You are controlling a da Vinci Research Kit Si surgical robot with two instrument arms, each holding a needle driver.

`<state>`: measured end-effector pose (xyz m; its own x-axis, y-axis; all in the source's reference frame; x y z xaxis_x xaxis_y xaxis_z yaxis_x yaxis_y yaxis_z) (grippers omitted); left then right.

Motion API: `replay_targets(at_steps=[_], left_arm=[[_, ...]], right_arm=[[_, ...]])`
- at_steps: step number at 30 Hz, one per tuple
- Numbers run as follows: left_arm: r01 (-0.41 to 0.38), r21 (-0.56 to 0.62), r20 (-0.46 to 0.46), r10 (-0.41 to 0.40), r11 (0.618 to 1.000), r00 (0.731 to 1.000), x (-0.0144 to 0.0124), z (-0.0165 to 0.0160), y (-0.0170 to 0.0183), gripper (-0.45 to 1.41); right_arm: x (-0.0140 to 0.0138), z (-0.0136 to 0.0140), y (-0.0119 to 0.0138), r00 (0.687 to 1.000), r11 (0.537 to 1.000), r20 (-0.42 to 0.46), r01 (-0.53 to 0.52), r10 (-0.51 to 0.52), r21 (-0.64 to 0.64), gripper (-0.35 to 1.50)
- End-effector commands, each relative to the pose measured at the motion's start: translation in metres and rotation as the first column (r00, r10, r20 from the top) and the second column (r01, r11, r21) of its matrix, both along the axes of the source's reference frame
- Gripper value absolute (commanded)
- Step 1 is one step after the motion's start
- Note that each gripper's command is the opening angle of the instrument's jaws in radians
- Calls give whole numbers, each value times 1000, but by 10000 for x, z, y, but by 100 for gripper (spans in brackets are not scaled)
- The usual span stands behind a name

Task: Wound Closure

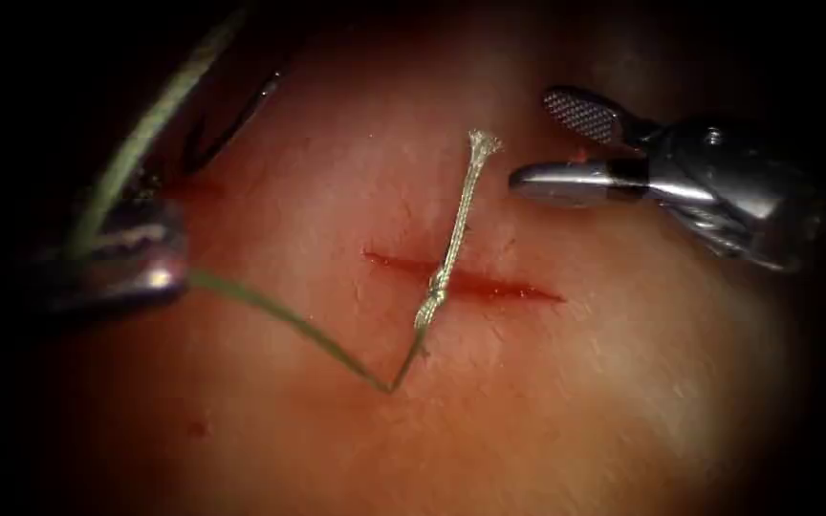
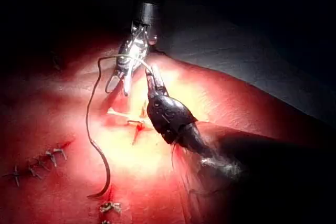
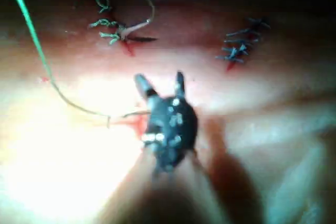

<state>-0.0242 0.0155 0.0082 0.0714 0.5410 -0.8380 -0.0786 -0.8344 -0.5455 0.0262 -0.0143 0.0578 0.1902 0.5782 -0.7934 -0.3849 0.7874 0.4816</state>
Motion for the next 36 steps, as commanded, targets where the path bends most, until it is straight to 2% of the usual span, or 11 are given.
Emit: replay_targets(at_steps=[1, 8, 13, 19, 23, 29, 36], left_arm=[[-6, -1, 6, 6, 1000, 1000, -8, 9, 3, -45], [-23, 6, 18, 23, 1000, 1000, -32, 25, 29, -45], [-38, 7, 23, 38, 999, 999, -47, 45, 57, -45], [-47, 7, 7, 47, 999, 999, -56, 86, 91, -45], [-47, 12, -17, 47, 999, 999, -53, 126, 104, -45], [-54, 45, -45, 56, 998, 997, -40, 187, 99, -45], [-59, 60, -60, 63, 996, 996, -34, 225, 98, -45]], right_arm=[[34, 3, -6, 1000, 1000, -12, 14, -14, -2, 123], [103, 29, -29, 997, 997, -3, 71, -71, -20, 116], [128, 49, -52, 994, 994, -3, 108, -109, -29, 116], [133, 44, -71, 988, 989, -36, 147, -148, -29, 111], [134, 35, -77, 983, 984, -56, 176, -177, -30, 110], [136, 29, -82, 979, 983, -93, 182, -184, -32, 108], [122, 23, -81, 976, 988, -149, 154, -156, -27, 108]])
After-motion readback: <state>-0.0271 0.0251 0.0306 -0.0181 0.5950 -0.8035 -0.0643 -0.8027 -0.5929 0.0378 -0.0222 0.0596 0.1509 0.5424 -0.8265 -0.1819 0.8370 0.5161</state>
